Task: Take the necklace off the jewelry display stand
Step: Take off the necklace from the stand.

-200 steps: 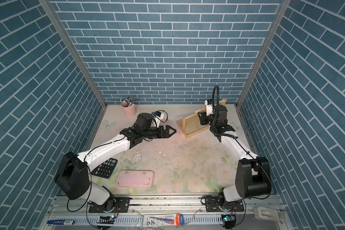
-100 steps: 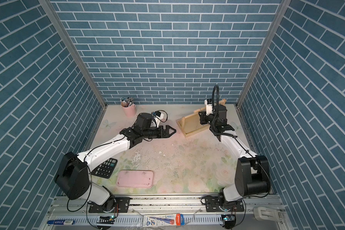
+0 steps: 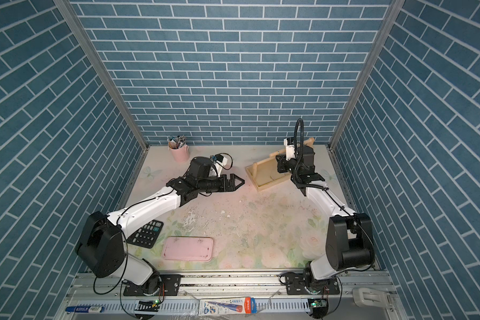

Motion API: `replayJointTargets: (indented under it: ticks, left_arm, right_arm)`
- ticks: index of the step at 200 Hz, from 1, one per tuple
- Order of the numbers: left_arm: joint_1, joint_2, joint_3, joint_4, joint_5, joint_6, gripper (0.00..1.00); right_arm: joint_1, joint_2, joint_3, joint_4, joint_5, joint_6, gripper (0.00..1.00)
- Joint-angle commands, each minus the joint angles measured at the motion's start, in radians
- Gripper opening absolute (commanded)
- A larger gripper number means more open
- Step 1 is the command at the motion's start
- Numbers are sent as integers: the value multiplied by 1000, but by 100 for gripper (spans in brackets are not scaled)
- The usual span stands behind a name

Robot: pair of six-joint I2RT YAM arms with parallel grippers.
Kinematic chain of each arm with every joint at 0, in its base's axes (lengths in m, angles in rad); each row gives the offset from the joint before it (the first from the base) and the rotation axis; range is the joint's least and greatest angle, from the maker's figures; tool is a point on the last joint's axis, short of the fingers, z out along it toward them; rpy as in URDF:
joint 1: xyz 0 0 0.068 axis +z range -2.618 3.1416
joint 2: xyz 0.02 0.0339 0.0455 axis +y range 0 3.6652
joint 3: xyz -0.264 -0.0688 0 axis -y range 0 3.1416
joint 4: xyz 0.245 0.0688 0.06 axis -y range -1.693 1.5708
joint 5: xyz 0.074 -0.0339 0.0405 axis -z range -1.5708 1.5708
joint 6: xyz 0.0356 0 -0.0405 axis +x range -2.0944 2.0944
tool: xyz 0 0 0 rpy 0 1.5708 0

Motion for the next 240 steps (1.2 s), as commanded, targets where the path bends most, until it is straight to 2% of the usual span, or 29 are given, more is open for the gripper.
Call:
replayJointTargets:
  ticks: [1,100,240]
  left_arm:
    - [7,-11,8,23,9,0,99]
    - [8,-11,7,23,11,-3,99]
    - [9,-7,3,31,16,-7,99]
  right_arm:
    - [9,7,32,41,-9,-8,12]
    - [19,-8,34,24,18,-3,3]
    - [34,-70,69,-76,19,-13,0]
